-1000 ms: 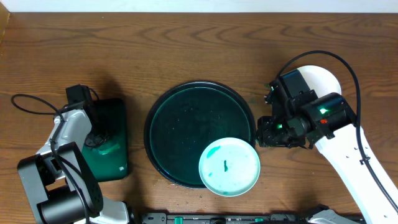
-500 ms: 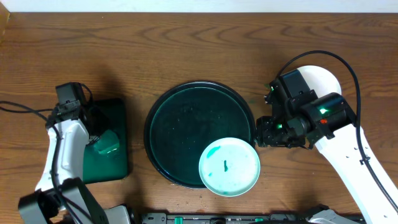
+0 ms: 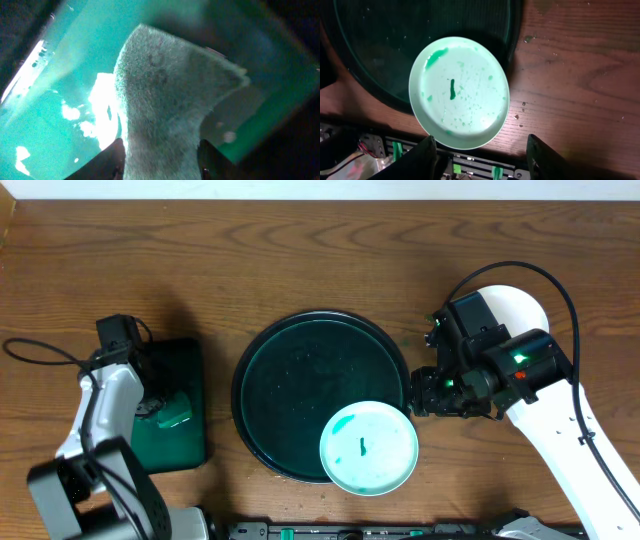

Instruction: Clean dirty plates on tray and stack at the side

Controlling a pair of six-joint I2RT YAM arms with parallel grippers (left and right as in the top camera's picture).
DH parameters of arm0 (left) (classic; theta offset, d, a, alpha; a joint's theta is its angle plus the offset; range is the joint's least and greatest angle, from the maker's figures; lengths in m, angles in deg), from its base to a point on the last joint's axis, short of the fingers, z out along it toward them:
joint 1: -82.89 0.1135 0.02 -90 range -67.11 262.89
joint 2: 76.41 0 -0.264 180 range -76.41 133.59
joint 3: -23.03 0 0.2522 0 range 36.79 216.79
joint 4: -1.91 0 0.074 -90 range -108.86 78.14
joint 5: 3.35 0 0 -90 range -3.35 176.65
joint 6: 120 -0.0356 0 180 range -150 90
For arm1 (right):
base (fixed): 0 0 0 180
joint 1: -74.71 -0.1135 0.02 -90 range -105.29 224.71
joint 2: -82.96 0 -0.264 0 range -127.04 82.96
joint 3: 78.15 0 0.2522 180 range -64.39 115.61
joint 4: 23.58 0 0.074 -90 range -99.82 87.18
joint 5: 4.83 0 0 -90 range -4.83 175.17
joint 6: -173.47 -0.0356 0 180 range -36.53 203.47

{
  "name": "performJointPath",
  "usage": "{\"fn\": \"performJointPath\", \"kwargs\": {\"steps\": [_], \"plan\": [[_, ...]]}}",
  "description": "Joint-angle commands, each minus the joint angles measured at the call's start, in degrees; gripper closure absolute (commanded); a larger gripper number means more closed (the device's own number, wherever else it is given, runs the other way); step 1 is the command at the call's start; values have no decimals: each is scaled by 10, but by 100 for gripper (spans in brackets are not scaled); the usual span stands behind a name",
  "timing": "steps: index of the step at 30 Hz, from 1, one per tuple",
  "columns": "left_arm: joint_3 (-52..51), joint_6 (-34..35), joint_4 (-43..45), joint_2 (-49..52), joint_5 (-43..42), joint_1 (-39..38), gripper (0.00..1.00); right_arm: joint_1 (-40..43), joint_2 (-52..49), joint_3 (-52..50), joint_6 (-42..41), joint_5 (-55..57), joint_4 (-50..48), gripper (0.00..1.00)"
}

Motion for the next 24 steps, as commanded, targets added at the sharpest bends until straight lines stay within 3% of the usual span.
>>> {"fn": "performJointPath", "kwargs": {"steps": [1, 4, 6, 7, 10, 11, 12, 14, 18, 24], "plan": [[-3, 4, 0, 33, 11, 3, 59, -8, -2, -2, -4, -3, 2, 44], [-3, 3, 1, 40, 11, 3, 71, -8, -2, -2, -4, -3, 3, 45], [-3, 2, 3, 39, 11, 3, 90, -8, -2, -2, -4, -3, 3, 45], [-3, 2, 4, 39, 11, 3, 92, -8, -2, -2, -4, -3, 3, 46], [-3, 3, 3, 38, 9, 3, 93, -8, -2, -2, -4, -3, 3, 50], [-3, 4, 3, 37, 9, 3, 93, -8, -2, -2, -4, -3, 3, 55], [-3, 4, 2, 32, 9, 3, 93, -8, -2, -2, -4, -3, 3, 66], [-2, 5, 1, 19, 9, 3, 93, -8, -2, -2, -10, 1, 6, 71], [-2, 5, -5, -33, 9, 3, 93, -8, -2, -3, -144, 98, 64, 64], [-2, 5, -8, -106, 9, 3, 93, -8, -2, -79, -192, 91, 76, 65]]}}
